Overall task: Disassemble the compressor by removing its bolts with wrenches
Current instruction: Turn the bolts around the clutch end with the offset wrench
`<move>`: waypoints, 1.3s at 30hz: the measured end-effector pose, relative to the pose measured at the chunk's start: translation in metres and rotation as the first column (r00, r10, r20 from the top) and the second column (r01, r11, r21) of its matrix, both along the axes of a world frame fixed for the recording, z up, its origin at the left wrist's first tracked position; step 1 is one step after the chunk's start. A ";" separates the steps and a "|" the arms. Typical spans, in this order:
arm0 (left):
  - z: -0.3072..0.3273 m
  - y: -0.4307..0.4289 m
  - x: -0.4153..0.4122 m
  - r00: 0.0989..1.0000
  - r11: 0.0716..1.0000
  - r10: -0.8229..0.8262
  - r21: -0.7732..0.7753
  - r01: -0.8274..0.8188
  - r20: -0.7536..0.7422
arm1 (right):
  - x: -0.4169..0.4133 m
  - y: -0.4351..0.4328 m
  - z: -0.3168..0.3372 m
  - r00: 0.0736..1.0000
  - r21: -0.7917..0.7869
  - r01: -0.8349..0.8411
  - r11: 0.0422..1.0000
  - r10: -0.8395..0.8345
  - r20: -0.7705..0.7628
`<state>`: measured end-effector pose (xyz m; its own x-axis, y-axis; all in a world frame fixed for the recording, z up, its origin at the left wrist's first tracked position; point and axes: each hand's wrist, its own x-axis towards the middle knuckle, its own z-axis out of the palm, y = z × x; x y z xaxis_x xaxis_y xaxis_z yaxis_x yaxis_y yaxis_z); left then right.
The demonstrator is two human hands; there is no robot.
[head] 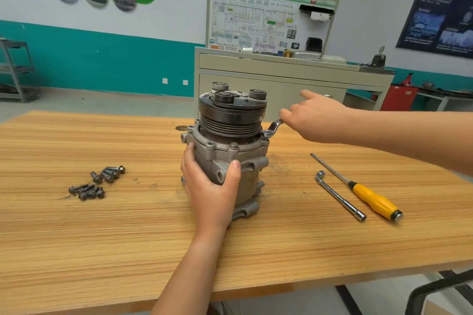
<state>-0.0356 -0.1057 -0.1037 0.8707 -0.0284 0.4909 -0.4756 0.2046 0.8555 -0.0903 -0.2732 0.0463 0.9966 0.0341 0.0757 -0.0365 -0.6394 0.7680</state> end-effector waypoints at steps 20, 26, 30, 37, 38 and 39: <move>0.000 0.000 -0.001 1.000 1.000 0.004 0.005 -0.004 -0.005 | -0.060 0.033 -0.035 0.924 0.654 -0.007 0.756 -0.245 0.293; 0.000 0.000 -0.001 1.000 1.000 -0.002 -0.012 0.002 -0.001 | -0.053 0.053 -0.022 0.937 0.346 0.180 0.921 -0.267 0.224; 0.000 0.000 -0.002 1.000 1.000 -0.002 -0.014 0.002 0.005 | -0.048 0.073 -0.008 0.954 0.175 0.253 0.951 -0.276 0.119; 0.002 0.003 -0.003 1.000 1.000 -0.016 -0.003 0.016 0.001 | -0.044 0.051 -0.004 0.971 0.107 0.211 0.971 -0.222 0.093; 0.002 0.003 -0.002 1.000 1.000 -0.016 0.003 0.016 0.001 | -0.043 0.044 -0.003 0.974 0.081 0.199 0.977 -0.206 0.092; 0.002 0.004 -0.002 1.000 1.000 -0.014 0.010 0.014 0.004 | -0.041 0.036 -0.004 0.977 0.051 0.185 0.981 -0.189 0.103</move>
<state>-0.0375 -0.1019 -0.1019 0.8683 -0.0455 0.4939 -0.4760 0.2031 0.8557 -0.1316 -0.2375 0.0424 0.9711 -0.1575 0.1792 -0.2386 -0.6443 0.7266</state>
